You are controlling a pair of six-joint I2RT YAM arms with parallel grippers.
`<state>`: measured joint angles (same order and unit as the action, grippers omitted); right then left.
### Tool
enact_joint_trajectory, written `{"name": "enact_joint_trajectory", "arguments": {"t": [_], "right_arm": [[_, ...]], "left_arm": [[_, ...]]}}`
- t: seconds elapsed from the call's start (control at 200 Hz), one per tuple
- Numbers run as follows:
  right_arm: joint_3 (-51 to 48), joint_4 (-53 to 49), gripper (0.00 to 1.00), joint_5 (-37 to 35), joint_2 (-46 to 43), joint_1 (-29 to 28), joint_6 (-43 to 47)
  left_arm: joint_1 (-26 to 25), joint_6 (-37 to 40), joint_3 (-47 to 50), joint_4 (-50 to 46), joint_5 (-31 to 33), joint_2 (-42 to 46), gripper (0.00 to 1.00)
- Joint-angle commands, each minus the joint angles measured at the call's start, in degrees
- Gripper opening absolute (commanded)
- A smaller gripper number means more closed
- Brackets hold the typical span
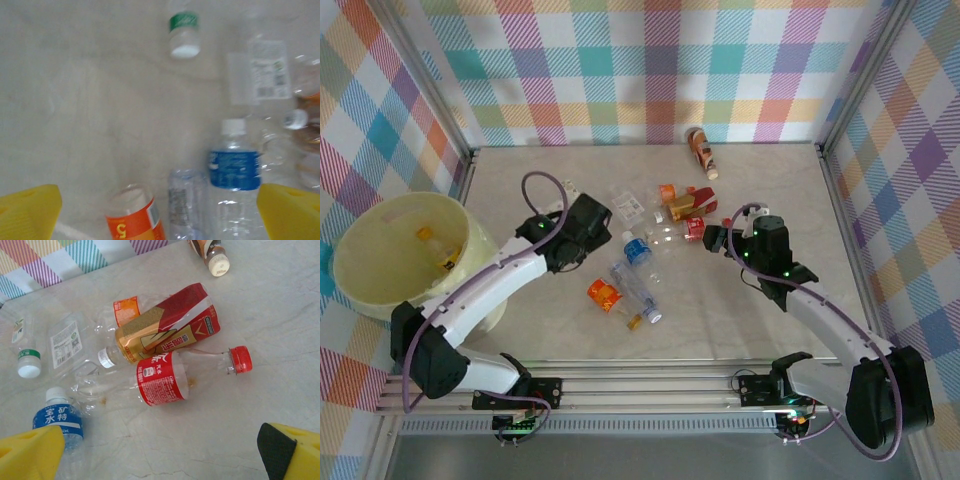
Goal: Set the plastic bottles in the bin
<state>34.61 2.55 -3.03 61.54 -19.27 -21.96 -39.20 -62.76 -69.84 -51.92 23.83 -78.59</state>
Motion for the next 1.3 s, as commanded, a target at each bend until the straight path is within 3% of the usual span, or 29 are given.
{"name": "enact_joint_trajectory", "arguments": {"t": [0.0,0.21,0.46,1.295], "right_arm": [[-0.5,2.0,1.0,0.7,-1.5,-0.3,1.9],[-1.2,2.3,1.0,-0.1,-1.7,-0.3,-0.4],[-1.0,1.1,1.0,-0.4,-2.4,-0.3,0.2],[-2.2,2.4,1.0,2.5,-4.3,-0.3,1.3]], "left_arm": [[-2.5,-11.6,3.6,1.4,-2.6,-1.2,1.0],[-6.6,-20.1,9.2,5.5,-10.5,-5.0,0.98],[-7.3,-20.4,14.9,17.9,-15.8,-7.2,0.91],[-7.3,-21.8,24.4,29.2,-18.6,-10.8,0.71]]}}
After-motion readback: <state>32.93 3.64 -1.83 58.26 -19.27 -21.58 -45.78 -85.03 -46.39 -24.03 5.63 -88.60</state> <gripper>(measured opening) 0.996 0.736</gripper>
